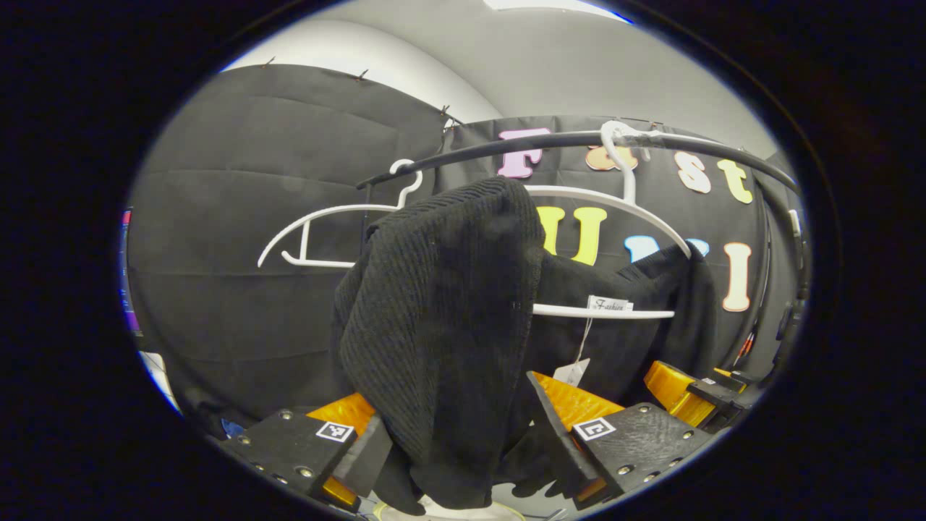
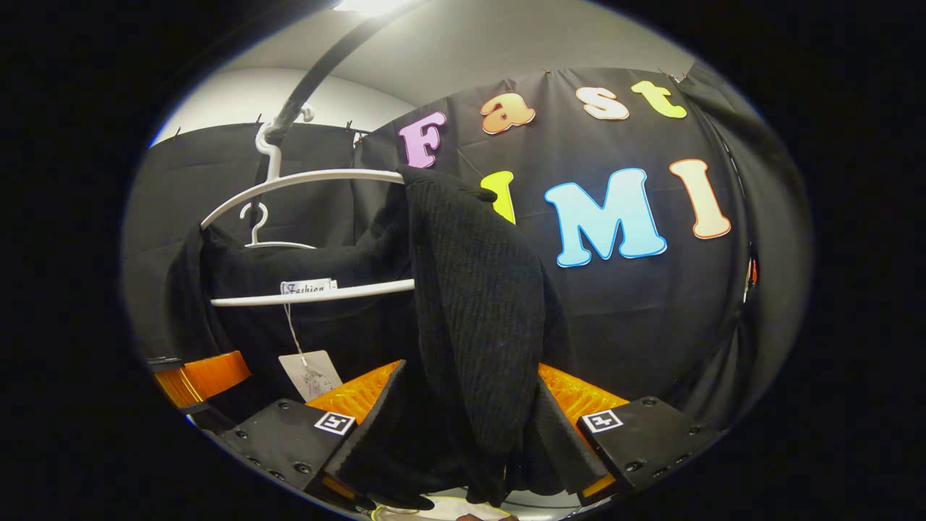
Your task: Grasp the clothes on the hanger with both hands and then place them into the laundry hamper below.
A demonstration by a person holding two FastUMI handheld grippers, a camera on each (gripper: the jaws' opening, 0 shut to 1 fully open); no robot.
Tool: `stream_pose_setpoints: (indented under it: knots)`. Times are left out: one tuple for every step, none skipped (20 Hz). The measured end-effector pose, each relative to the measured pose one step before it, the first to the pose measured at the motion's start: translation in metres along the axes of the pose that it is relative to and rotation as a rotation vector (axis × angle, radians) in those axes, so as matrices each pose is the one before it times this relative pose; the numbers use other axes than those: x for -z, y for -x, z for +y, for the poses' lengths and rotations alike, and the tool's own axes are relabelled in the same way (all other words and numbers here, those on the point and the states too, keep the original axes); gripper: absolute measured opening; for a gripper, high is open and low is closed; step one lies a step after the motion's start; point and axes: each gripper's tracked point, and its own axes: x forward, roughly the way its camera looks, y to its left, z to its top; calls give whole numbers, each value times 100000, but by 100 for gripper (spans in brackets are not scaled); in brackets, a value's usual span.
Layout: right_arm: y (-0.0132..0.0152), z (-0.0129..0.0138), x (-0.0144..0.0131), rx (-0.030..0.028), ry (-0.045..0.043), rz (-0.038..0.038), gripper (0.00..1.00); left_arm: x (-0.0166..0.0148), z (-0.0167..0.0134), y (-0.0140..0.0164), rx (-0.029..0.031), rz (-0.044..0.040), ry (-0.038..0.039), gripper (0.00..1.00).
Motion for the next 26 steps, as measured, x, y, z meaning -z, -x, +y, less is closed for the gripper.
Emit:
stream_pose_setpoints:
  knots:
    - [-362, -168, 13, 546, 0, -212, 98, -66, -52, -317, -201, -272, -60, 95]
    - [-289, -191, -112, 514, 13, -107, 98, -5, -98, -169, -2, -95, 22, 95]
    - [-221, -139, -139, 274, -285, -89, 98, -19, -33, -172, -167, 171, -167, 95]
    - [-254, -17, -2, 214, -200, 3, 98, 69, 61, -207, -334, 82, -493, 94]
    - [-132, -71, -95, 78, 266, -60, 98, -33, 50, -114, -279, 208, -624, 94]
    - [-129, -30, -67, -302, 492, -313, 98, 11, 451, 34, -2213, 278, -522, 94]
    - [-102, -224, -176, 330, 696, -565, 92, -107, 279, 5, -1066, 20, -59, 89]
    - [-130, -66, -191, -484, 305, -443, 87, 4, -213, 185, 1518, 181, 452, 83]
    - [-140, 117, -79, -533, 61, -219, 86, -51, 1, 74, 478, -65, 226, 77]
    - [-107, 0, -96, -497, 342, -30, 77, 55, -45, 59, 1503, 45, 422, 71]
    - [-82, 309, -65, -1719, 323, -143, 73, 6, 435, -41, -1310, -181, 990, 66]
    - [-35, -35, -109, -791, 1174, -85, 62, 88, -389, -1, 2390, 586, 2114, 60]
    - [-64, 97, -30, -1030, 1461, -129, 57, 67, -305, 153, 2444, 859, 1731, 54]
    - [-91, -85, -159, 51, 1348, -275, 41, -23, -272, 58, 2070, 5, 445, 49]
    - [-143, 43, -104, 90, 314, -67, 26, -308, 1135, 399, -5090, -1311, -1550, 43]
    - [208, 354, 245, -1707, -1045, 1307, 18, -488, 630, -327, -2014, -1202, -202, 26]
    - [20, 548, 44, -2914, -1912, 1219, 17, 374, -694, 70, 4538, 586, 1119, 9]
    - [237, 105, -95, -1887, -1976, 73, 17, -69, -841, 833, 3698, 570, 1263, 10]
    - [-174, 257, -94, -3053, -869, -294, 6, 48, -752, 126, 6480, 840, 781, 8]
    - [-124, 157, -36, -1878, 1214, 482, 6, -108, 9, -213, 1457, 634, 199, 8]
    - [159, -160, 73, -1184, 1673, 1050, 4, 120, -286, -106, 2157, 883, -815, 6]
    - [-205, -118, -192, -869, 249, 145, 4, -102, -32, 439, 502, -400, -928, 3]
    - [53, 4, -18, 234, -860, 50, 0, -393, 283, 245, -741, -1135, -811, 1]
    - [18, -46, -2, 10, -831, 288, 4, -461, 360, 487, -150, -1022, -333, 0]
    - [87, -97, -113, 789, -23, -251, 4, -454, 285, 519, -54, -1108, 294, 0]
    - [65, -215, -211, 684, 562, -402, 4, -294, 264, 493, 250, -725, 618, 0]
